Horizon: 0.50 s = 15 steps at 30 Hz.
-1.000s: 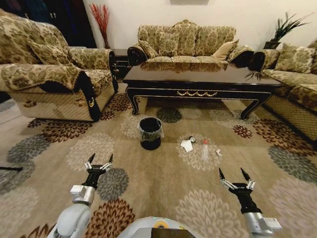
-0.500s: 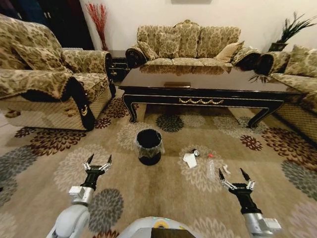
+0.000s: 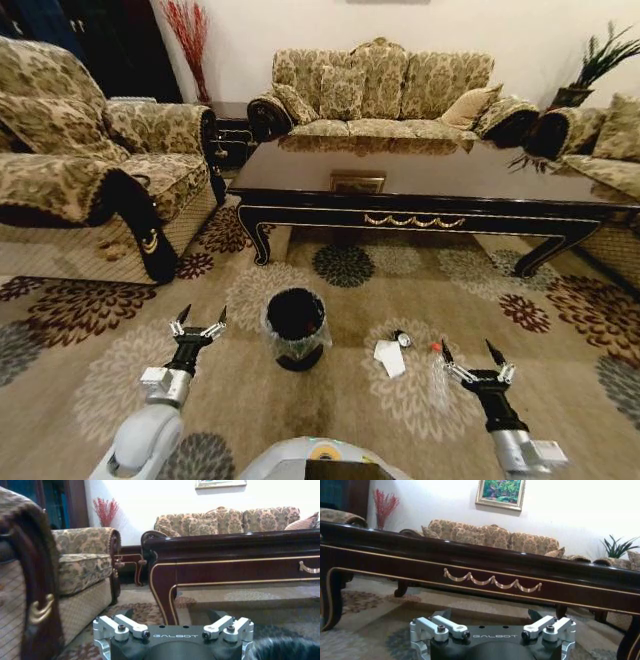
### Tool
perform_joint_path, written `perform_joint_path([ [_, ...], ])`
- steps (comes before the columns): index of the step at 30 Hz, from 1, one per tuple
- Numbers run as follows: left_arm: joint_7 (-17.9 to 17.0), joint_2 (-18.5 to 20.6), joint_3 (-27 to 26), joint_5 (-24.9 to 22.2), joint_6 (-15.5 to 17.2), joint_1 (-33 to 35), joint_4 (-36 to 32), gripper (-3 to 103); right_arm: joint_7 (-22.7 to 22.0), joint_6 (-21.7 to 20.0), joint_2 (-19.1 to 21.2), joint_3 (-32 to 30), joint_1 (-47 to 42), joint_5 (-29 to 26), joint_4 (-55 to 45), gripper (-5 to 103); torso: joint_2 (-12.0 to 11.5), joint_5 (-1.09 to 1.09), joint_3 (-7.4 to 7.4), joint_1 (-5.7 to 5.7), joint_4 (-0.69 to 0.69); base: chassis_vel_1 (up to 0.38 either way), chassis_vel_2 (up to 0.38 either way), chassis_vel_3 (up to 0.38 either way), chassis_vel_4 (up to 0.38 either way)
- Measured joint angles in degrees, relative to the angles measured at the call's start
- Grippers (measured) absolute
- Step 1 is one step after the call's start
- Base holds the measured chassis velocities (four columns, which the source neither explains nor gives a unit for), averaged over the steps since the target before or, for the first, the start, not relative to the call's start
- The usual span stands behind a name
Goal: Move to the front of the table and pick up the trash from the floor, then place it into the trash bin.
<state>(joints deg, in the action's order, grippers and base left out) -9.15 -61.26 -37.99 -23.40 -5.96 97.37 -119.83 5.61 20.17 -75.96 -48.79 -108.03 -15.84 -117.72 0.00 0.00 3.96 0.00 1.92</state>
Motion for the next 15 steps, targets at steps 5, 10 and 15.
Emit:
perform_joint_path([
  [5,-2.4,1.3,4.4,0.0,7.2,-2.7,-3.2,99,-0.6,0.0,0.0,0.3,0.5,0.1,0.0,100,0.0,0.0,0.02,0.01,0.0,-0.128,0.117,0.104,-0.101],
  [10,-8.0,2.7,6.7,-0.8,19.2,-2.9,-8.8,98,-0.7,0.0,-0.2,0.4,0.6,0.8,0.2,100,0.0,0.01,-0.01,0.0,0.01,-0.018,0.004,0.008,-0.014],
  [15,-12.2,3.8,7.9,-6.5,31.9,-4.5,-14.7,98,-0.6,0.2,-0.3,0.3,0.4,1.2,0.9,100,0.0,0.01,-0.01,0.0,0.02,0.0,0.0,0.0,0.0],
])
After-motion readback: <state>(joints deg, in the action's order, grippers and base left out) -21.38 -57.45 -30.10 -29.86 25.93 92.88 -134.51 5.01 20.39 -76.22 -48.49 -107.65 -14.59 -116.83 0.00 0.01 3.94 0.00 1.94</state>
